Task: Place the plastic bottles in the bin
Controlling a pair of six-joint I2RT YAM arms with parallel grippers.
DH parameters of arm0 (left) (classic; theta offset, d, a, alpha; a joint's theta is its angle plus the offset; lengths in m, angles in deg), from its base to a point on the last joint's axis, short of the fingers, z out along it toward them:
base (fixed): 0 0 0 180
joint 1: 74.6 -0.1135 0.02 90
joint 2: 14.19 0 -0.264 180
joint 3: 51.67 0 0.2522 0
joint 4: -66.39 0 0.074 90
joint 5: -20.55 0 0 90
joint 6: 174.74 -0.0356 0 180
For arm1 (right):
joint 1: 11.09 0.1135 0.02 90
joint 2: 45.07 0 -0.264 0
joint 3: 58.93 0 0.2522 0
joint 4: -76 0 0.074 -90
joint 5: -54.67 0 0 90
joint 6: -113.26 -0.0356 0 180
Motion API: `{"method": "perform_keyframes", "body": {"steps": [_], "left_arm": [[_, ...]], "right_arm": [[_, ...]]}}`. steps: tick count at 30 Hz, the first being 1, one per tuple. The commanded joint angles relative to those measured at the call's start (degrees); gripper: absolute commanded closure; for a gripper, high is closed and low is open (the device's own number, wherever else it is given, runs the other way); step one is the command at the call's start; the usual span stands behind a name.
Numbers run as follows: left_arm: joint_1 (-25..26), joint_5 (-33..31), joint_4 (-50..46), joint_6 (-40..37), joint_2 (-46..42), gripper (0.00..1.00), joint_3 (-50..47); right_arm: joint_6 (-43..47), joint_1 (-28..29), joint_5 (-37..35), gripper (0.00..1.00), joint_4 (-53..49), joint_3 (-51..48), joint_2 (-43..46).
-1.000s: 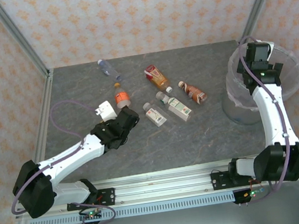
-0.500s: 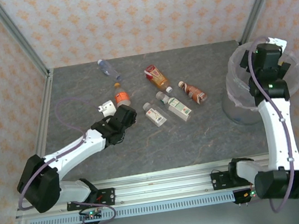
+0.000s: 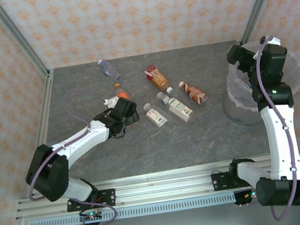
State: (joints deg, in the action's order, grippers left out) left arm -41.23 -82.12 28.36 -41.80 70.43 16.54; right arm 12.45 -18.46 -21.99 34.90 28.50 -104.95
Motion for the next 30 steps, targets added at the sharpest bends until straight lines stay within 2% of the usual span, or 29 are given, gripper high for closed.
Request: {"method": "perform_keyframes", "body": {"steps": [1, 14, 18, 30], "left_arm": [[-0.5, 0.7, -1.3, -1.7, 1.2, 0.00, 2.1], [-2.6, 4.3, -0.2, -1.9, 7.9, 0.00, 5.7], [-2.7, 6.4, -1.3, -4.2, 10.8, 0.00, 8.4], [-2.7, 8.7, 0.1, -3.9, 19.3, 0.01, 11.8]], "right_arm": [[-1.7, 3.8, 7.8, 0.01, 2.4, 2.7, -1.3], [-2.8, 16.2, 6.3, 0.01, 4.4, 1.7, -3.5], [-2.9, 17.0, 5.0, 0.01, 4.2, 0.6, -3.4], [-3.1, 17.4, 4.1, 0.01, 2.8, -1.1, -1.5]]}}
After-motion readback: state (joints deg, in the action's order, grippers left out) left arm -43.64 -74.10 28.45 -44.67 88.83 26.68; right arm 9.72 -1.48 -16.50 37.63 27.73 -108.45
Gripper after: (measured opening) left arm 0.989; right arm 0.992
